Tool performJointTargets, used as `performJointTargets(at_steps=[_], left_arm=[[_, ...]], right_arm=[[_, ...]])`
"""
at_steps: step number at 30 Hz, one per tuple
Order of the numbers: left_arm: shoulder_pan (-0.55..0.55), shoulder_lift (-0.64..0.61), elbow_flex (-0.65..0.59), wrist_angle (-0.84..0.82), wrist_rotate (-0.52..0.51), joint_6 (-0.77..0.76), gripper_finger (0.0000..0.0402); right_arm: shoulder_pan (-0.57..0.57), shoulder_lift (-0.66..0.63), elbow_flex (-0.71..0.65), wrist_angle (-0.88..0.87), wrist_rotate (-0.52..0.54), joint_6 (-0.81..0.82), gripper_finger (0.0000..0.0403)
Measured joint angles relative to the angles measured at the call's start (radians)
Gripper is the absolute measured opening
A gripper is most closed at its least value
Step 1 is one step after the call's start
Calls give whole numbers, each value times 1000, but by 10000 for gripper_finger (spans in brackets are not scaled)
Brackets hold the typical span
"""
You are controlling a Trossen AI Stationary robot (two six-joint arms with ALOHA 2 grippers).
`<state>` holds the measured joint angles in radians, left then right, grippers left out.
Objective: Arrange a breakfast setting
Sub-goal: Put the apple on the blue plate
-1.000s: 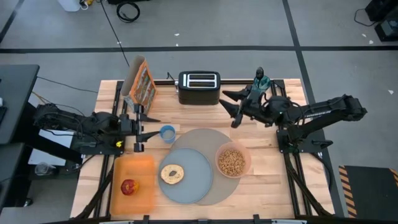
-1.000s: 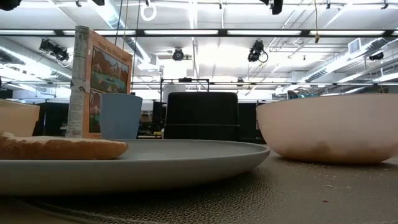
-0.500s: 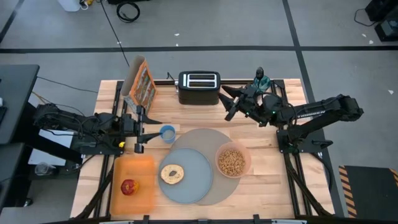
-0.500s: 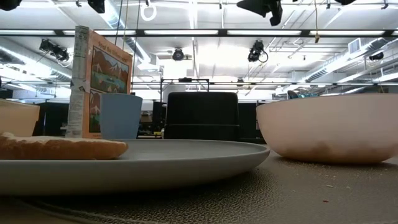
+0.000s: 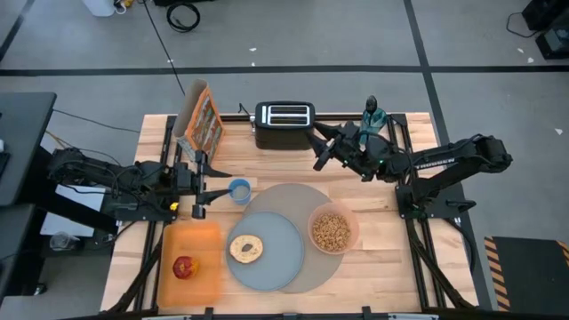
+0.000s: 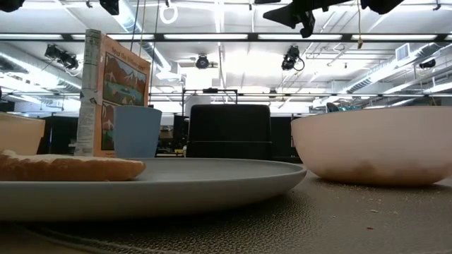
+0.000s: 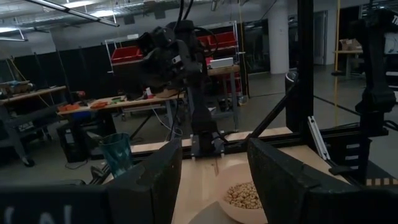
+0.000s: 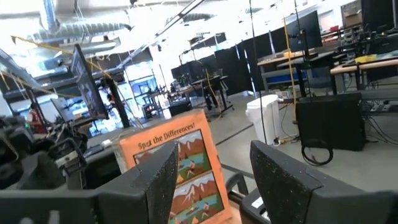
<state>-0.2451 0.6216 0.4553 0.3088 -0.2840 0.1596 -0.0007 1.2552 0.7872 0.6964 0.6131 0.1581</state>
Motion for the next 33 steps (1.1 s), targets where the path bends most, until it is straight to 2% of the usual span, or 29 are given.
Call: performJointTargets(at_steps=[33], left_arm=[[0,0,0,0,0,8,192]], right_arm=[[-5,2,0,29,22,0,208]])
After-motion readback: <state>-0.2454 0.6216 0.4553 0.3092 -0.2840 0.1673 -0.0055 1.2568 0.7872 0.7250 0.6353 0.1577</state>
